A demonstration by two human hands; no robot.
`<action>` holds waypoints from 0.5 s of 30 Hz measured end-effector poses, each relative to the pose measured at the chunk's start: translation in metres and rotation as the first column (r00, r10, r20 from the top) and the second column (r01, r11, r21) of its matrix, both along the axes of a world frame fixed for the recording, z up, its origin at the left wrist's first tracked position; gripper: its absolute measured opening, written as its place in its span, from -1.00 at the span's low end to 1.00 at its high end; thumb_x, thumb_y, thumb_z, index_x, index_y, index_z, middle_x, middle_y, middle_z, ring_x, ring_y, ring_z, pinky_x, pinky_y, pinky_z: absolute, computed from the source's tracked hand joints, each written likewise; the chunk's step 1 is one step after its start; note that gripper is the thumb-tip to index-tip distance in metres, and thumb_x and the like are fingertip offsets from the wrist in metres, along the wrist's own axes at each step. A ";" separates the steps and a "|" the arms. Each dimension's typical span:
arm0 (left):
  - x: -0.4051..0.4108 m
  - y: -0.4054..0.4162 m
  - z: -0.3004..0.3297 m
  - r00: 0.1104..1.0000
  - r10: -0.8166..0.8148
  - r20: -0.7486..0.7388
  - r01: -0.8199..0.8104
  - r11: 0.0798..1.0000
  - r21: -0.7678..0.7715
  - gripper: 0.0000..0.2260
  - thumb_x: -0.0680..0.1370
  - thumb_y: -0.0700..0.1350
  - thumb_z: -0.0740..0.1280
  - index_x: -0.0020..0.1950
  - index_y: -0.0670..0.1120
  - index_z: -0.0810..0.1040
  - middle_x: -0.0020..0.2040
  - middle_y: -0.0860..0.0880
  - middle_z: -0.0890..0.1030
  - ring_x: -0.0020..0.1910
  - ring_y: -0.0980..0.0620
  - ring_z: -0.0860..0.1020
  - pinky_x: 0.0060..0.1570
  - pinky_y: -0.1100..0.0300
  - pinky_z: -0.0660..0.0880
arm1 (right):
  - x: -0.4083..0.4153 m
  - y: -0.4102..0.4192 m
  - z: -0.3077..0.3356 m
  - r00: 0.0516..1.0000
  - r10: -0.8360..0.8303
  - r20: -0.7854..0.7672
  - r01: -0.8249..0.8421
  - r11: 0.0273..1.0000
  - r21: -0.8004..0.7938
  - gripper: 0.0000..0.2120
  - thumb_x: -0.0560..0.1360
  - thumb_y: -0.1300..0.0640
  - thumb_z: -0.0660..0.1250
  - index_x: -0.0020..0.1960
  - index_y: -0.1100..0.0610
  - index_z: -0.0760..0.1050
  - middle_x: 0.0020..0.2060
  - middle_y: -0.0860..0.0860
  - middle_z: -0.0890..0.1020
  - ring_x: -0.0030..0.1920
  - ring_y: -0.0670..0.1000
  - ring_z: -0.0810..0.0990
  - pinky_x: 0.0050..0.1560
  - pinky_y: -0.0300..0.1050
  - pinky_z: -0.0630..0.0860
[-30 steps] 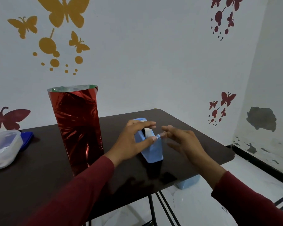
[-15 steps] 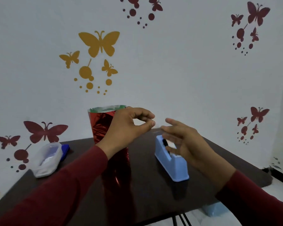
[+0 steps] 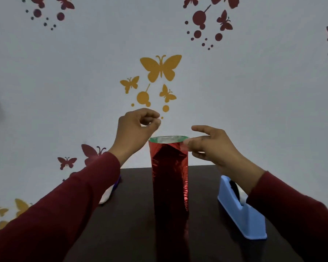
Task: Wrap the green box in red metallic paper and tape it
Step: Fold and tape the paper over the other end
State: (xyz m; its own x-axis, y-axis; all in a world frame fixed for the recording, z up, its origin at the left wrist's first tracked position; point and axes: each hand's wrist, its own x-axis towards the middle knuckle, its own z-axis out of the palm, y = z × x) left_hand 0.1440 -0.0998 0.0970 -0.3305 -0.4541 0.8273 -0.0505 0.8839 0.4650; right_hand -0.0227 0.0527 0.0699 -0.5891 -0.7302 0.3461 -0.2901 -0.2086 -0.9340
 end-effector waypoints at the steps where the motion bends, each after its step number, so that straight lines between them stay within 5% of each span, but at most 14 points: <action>1: 0.005 -0.011 -0.003 0.999 0.036 0.000 -0.036 0.999 0.021 -0.92 0.55 -0.06 0.50 0.03 0.05 0.74 -0.11 0.21 0.70 -0.08 0.26 0.65 -0.03 0.47 0.48 | 0.000 -0.006 0.003 0.997 0.029 0.068 -0.028 0.999 -0.016 -0.46 0.44 0.31 0.56 0.38 0.09 0.52 -0.09 0.11 0.78 -0.06 0.05 0.76 -0.06 -0.10 0.68; 5: 0.013 -0.044 -0.042 0.992 0.124 0.018 -0.124 0.954 0.275 -0.90 0.59 -0.12 0.42 0.02 0.05 0.73 -0.07 0.22 0.68 -0.04 0.29 0.61 0.02 0.31 0.50 | -0.004 -0.026 0.016 0.994 0.030 0.105 -0.027 0.999 -0.022 -0.44 0.46 0.31 0.55 0.40 0.09 0.50 -0.11 0.09 0.78 -0.20 -0.02 0.74 -0.15 -0.14 0.65; 9: 0.003 -0.053 -0.077 0.995 -0.103 -0.015 0.090 0.786 0.611 -0.88 0.62 -0.14 0.39 0.06 0.02 0.72 0.00 0.16 0.68 0.04 0.18 0.59 0.02 0.19 0.48 | -0.007 -0.045 0.028 0.997 0.010 0.073 -0.010 1.000 -0.001 -0.42 0.44 0.28 0.58 0.40 0.07 0.49 -0.10 0.09 0.78 -0.13 0.01 0.78 -0.11 -0.11 0.64; 15: -0.022 -0.053 -0.076 0.961 -0.271 0.051 0.164 0.710 0.684 -0.87 0.56 0.11 0.45 0.05 0.16 0.75 0.11 0.06 0.72 0.23 -0.03 0.60 0.21 -0.06 0.55 | -0.010 -0.063 0.039 0.999 -0.021 0.037 0.019 0.997 0.069 -0.35 0.42 0.31 0.59 0.44 0.05 0.47 -0.13 0.14 0.78 -0.16 0.03 0.76 -0.31 -0.21 0.53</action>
